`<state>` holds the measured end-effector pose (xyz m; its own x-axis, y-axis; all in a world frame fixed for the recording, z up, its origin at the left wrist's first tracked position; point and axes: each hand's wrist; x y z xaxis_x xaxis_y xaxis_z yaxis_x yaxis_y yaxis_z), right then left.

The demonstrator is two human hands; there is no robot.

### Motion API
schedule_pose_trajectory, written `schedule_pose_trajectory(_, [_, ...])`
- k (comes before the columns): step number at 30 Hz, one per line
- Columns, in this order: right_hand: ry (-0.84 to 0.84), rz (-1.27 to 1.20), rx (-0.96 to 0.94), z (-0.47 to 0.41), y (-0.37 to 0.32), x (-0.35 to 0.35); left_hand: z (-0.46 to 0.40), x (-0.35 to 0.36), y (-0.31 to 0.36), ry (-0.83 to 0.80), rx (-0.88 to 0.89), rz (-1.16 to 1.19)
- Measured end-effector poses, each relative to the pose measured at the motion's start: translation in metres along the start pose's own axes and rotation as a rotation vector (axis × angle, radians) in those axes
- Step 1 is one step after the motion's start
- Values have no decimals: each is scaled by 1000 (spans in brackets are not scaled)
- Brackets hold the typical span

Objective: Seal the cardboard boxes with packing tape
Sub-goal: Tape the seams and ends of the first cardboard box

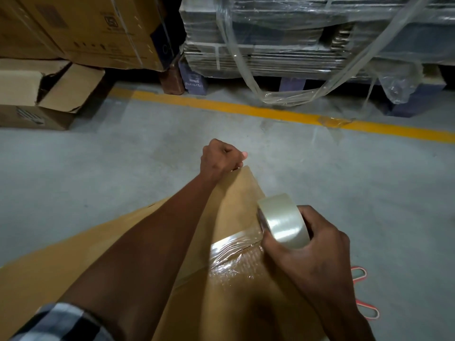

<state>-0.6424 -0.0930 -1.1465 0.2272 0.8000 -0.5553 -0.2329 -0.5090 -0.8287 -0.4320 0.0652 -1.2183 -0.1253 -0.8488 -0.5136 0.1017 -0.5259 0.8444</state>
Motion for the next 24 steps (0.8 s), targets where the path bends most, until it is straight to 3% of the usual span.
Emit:
schedule_pose_trajectory(9, [6, 67, 10, -7, -4, -5, -2, 5, -7, -7, -2, -89])
schedule_pose_trajectory(13, [7, 106, 19, -6, -3, -4, -3, 9, -13, -1, -6, -241])
schedule_pose_trajectory(19, [42, 149, 39, -2, 0, -5, -13, 6, -15, -135, -226, -222])
schedule_pose_trajectory(21, [68, 187, 38, 1, 2, -5, -8, 6, -10, -34, -271, -364])
schedule_pose_trajectory(24, [62, 192, 36, 8, 5, -4, 17, 11, -5, 226, -18, -338])
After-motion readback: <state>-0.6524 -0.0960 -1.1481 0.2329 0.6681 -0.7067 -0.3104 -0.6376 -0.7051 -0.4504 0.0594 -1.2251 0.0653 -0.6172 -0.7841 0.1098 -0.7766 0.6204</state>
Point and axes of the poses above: each hand's wrist, its own z-axis away from the middle knuckle, its own x-axis out of the palm, y = z × x, and after that the axes turned 3 degrees about x, right-handed
